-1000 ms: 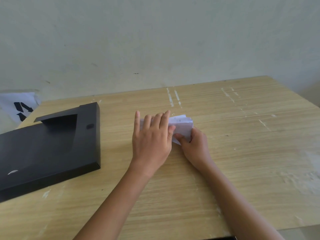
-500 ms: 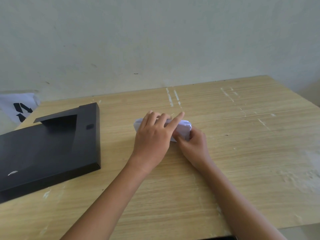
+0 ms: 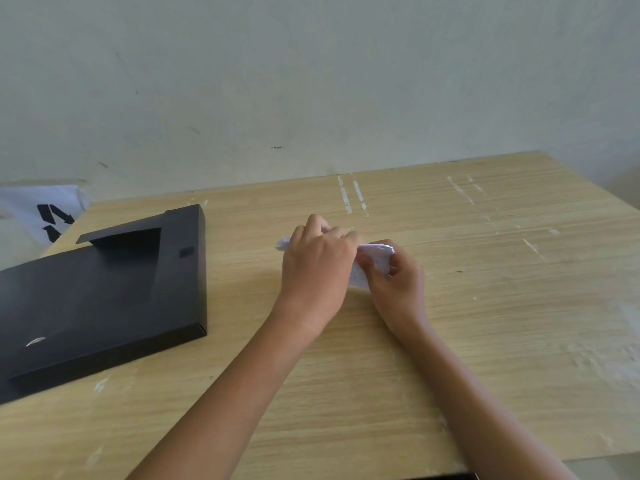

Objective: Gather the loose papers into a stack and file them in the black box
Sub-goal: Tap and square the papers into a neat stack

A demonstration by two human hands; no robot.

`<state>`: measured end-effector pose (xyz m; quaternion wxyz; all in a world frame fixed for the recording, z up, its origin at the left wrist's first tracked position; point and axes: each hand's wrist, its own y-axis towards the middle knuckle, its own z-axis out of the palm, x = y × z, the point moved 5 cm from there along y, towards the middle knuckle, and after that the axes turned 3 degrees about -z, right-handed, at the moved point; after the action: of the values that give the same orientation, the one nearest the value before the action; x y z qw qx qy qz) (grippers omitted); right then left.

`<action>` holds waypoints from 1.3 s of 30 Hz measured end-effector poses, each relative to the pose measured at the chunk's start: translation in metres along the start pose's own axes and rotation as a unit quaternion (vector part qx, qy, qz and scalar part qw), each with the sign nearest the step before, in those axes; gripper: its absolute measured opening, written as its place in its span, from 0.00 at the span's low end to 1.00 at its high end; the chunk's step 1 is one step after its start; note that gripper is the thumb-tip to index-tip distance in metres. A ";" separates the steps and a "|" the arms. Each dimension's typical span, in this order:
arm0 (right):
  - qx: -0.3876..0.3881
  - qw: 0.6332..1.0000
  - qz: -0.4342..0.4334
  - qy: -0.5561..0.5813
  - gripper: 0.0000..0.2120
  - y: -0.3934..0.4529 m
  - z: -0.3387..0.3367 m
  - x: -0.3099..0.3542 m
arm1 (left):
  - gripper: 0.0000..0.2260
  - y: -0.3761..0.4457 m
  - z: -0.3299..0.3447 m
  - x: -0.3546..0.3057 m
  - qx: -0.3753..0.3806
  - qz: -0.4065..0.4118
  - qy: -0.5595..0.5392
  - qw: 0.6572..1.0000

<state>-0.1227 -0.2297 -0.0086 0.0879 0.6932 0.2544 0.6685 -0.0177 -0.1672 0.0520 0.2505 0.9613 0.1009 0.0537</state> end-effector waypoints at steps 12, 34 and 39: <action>0.041 0.998 0.022 -0.044 0.09 0.001 0.001 -0.014 | 0.21 0.004 0.011 0.016 0.021 0.009 0.034 0.999; 0.051 0.997 0.024 -0.060 0.10 0.002 -0.001 -0.013 | 0.30 -0.021 0.010 0.043 0.026 -0.034 -0.030 0.999; 0.057 0.996 0.030 -0.062 0.12 0.002 -0.001 -0.009 | 0.23 -0.011 0.005 0.036 0.038 0.044 -0.004 0.998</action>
<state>-0.1229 -0.2357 -0.0160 0.0439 0.7443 0.2656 0.6112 0.0159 -0.1527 0.0438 0.2117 0.9739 0.0591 0.0566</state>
